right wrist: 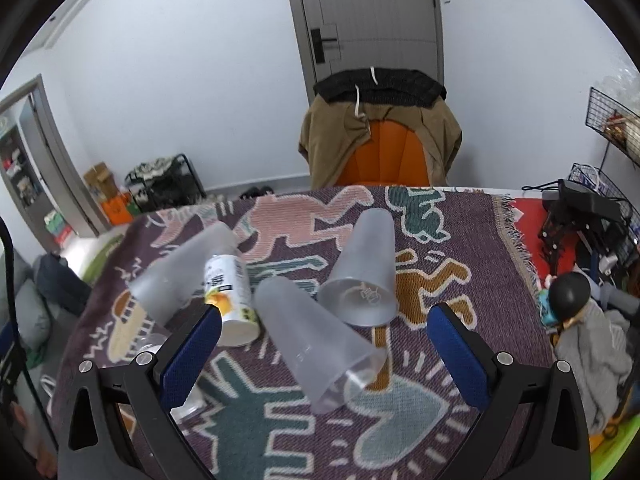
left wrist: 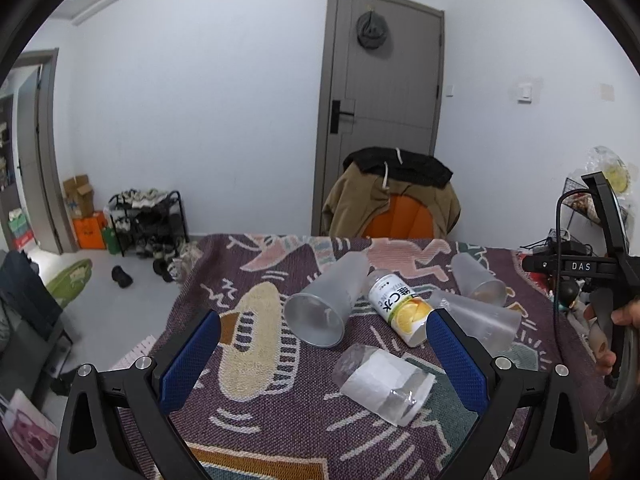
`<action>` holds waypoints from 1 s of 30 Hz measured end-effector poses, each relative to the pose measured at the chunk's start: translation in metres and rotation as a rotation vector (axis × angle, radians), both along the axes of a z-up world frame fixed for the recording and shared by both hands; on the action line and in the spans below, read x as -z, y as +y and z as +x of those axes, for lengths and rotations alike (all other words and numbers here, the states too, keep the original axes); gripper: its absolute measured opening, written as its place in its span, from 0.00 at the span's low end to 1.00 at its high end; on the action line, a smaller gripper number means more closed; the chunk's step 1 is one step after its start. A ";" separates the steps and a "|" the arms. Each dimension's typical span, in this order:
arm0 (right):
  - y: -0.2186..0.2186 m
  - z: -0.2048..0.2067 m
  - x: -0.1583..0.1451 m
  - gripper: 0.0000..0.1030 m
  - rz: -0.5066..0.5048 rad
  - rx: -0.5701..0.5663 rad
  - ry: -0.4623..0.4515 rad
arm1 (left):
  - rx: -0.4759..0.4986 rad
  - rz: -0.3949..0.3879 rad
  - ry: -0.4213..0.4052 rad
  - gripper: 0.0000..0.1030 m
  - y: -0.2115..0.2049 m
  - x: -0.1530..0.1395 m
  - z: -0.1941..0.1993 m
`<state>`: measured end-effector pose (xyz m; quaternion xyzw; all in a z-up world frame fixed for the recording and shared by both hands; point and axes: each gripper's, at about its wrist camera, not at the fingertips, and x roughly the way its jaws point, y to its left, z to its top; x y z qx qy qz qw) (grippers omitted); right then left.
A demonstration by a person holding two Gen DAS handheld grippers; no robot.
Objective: Flip cup upside down
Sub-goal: 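Move the right gripper to the frosted HEYTEA cup lying sideways and close on it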
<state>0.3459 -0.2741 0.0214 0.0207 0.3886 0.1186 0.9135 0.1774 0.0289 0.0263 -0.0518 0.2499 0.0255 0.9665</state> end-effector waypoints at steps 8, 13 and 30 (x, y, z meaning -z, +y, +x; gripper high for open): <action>-0.014 0.060 0.020 1.00 0.009 0.008 0.127 | -0.012 -0.018 0.055 1.00 0.002 0.017 0.034; -0.028 0.092 0.034 0.99 0.047 0.038 0.195 | -0.025 -0.047 0.092 1.00 0.007 0.027 0.049; -0.014 0.146 0.096 0.99 0.039 0.044 0.357 | -0.089 -0.114 0.208 0.98 0.032 0.071 0.083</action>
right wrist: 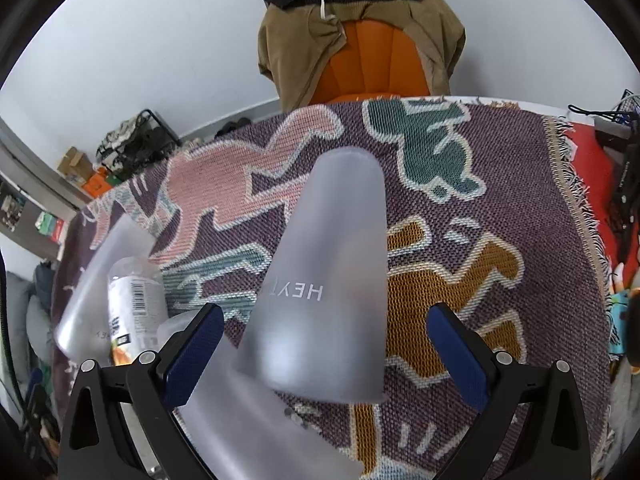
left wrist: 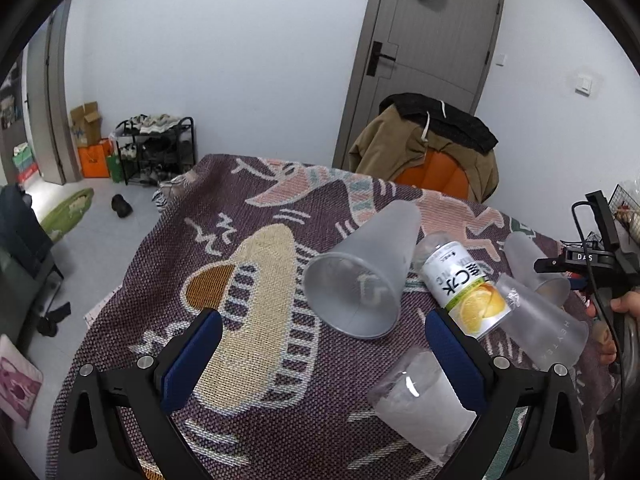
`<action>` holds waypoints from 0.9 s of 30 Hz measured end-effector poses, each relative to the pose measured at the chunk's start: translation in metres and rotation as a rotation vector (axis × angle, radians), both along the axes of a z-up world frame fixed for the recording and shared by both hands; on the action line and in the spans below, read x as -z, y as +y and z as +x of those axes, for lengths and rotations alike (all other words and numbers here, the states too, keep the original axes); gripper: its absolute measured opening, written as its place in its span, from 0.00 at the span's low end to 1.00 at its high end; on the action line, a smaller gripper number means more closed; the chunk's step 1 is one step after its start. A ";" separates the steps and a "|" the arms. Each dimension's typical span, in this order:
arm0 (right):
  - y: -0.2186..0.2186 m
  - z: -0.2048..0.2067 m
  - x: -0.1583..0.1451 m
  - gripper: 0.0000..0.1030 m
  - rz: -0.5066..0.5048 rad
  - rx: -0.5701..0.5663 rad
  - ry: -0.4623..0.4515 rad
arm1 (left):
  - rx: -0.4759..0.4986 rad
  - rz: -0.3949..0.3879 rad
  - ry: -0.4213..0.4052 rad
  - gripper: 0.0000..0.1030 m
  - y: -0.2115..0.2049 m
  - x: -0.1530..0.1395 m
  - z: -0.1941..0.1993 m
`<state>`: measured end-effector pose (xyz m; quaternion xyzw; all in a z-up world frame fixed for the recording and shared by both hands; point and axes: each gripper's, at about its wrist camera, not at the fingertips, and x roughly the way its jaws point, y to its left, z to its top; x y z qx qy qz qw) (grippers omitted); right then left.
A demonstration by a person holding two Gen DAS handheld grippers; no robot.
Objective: Flip cup upside down
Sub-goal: 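Move the right gripper to the frosted HEYTEA cup lying sideways and close on it, then lift the frosted cup off the blanket with the right gripper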
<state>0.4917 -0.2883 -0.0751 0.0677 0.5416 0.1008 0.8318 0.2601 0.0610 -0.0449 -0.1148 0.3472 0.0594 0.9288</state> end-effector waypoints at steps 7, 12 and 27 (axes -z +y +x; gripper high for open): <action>0.004 0.010 0.014 0.75 -0.028 -0.010 0.048 | -0.001 -0.009 0.001 0.98 0.005 0.002 -0.001; -0.005 -0.001 -0.013 0.75 -0.011 0.004 -0.022 | -0.002 -0.014 -0.017 0.98 0.006 -0.006 -0.008; -0.014 -0.085 -0.105 0.75 0.128 -0.025 -0.165 | 0.032 -0.023 -0.086 0.98 -0.002 -0.036 -0.042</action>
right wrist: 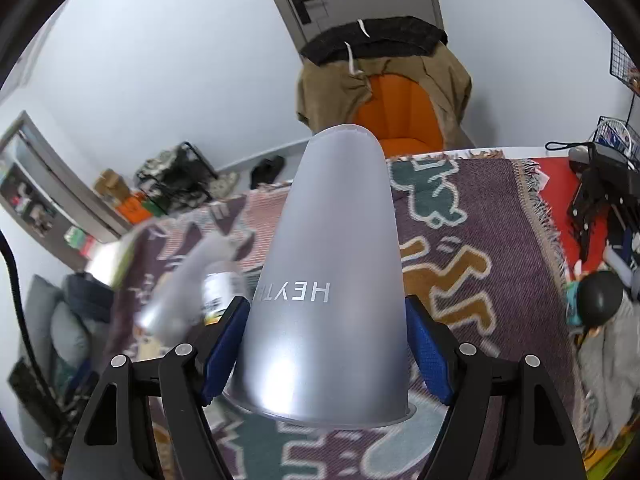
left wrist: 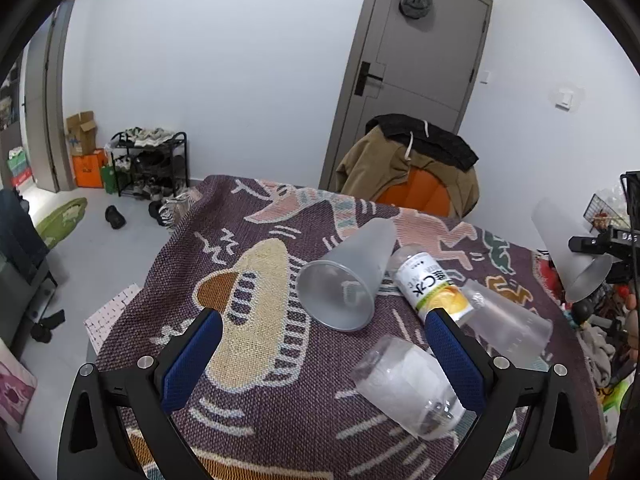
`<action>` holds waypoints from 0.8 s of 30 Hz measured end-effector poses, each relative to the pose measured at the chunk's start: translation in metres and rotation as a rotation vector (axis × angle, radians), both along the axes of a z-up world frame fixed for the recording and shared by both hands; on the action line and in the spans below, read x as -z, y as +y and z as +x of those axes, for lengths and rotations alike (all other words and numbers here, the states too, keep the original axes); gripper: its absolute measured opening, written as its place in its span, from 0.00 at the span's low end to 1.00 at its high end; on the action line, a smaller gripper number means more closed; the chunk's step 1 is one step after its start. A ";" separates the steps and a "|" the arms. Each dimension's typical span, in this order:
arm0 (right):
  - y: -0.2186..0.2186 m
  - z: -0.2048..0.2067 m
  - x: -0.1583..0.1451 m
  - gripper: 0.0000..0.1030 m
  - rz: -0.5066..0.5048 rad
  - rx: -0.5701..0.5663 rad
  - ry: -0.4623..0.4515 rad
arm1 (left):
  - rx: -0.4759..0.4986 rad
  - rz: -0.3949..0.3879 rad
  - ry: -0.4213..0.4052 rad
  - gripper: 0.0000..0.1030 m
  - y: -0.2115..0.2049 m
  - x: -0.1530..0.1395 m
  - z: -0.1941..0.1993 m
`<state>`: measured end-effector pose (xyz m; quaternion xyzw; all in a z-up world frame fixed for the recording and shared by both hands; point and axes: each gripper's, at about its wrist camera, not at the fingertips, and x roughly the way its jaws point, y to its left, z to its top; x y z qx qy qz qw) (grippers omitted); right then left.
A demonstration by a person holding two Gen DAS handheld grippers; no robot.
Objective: Flip cup upside down
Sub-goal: 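Lift the frosted cup off the blanket with the right gripper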
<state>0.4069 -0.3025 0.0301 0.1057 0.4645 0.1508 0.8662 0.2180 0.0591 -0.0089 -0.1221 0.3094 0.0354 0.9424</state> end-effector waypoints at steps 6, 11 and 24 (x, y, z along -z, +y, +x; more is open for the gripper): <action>0.010 -0.045 -0.024 0.75 0.056 -0.012 -0.066 | 0.020 -0.010 -0.027 0.98 -0.002 -0.010 -0.022; 0.020 -0.080 -0.030 0.75 0.081 -0.036 -0.101 | 0.038 -0.010 -0.044 0.98 -0.001 -0.012 -0.043; 0.053 -0.159 -0.001 0.75 0.151 -0.112 -0.110 | 0.047 -0.051 -0.065 0.99 0.009 0.000 -0.090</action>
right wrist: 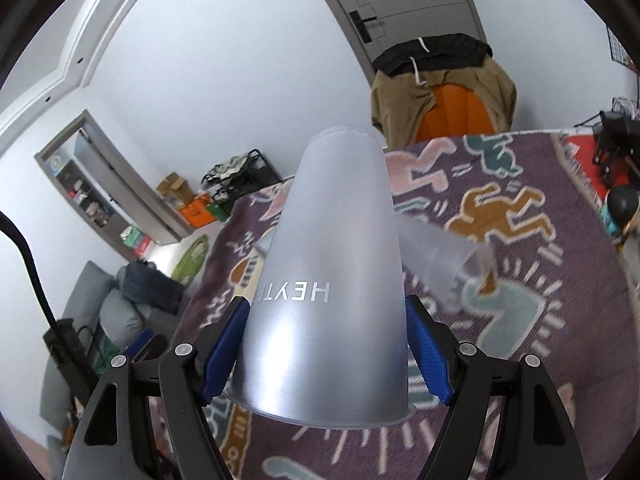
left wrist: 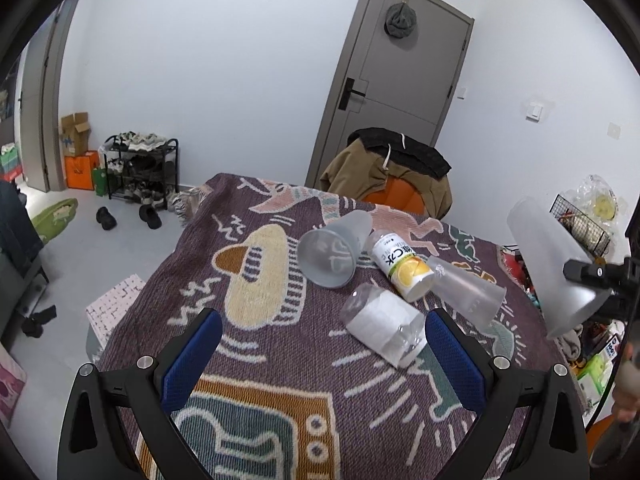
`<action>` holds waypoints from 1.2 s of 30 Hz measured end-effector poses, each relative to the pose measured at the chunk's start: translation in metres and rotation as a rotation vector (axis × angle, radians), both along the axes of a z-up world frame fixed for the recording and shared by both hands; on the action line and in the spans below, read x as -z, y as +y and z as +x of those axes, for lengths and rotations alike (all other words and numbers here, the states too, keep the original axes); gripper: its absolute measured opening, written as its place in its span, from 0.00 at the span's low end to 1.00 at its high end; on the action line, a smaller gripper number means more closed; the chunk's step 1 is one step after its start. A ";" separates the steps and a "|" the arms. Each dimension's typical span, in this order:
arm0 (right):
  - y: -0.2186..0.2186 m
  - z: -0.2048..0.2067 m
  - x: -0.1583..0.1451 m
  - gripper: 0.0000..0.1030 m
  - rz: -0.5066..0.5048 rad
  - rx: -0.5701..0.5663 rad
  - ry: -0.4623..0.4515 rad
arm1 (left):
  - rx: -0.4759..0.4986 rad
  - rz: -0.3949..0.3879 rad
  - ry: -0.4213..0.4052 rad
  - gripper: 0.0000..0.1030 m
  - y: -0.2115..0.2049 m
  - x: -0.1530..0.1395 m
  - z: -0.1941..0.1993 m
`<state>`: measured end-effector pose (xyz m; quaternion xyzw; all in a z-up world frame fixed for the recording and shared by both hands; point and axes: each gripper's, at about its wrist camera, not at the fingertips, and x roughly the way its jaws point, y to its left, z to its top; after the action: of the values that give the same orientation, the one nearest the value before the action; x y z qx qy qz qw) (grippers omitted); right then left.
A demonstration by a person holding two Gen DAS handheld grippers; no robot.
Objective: Flip cup upside down
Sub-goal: 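Lift the frosted cup off the blanket with the right gripper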
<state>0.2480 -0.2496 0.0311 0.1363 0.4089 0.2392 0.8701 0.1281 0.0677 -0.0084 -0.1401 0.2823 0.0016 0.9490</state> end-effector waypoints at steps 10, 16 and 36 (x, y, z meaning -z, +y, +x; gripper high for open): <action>0.016 -0.038 0.032 0.75 -0.020 -0.011 0.020 | -0.031 0.015 -0.008 0.99 0.006 0.018 -0.033; 0.028 -0.052 0.060 0.75 -0.038 -0.023 0.065 | -0.013 0.009 0.034 0.99 0.005 0.034 -0.039; 0.048 -0.074 0.139 0.77 0.081 -0.093 0.297 | 0.005 -0.023 0.134 0.99 0.014 0.068 -0.042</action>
<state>0.1737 -0.2015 -0.1082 0.1861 0.5289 0.2730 0.7817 0.0858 0.0820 -0.0767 -0.1499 0.3454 0.0050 0.9264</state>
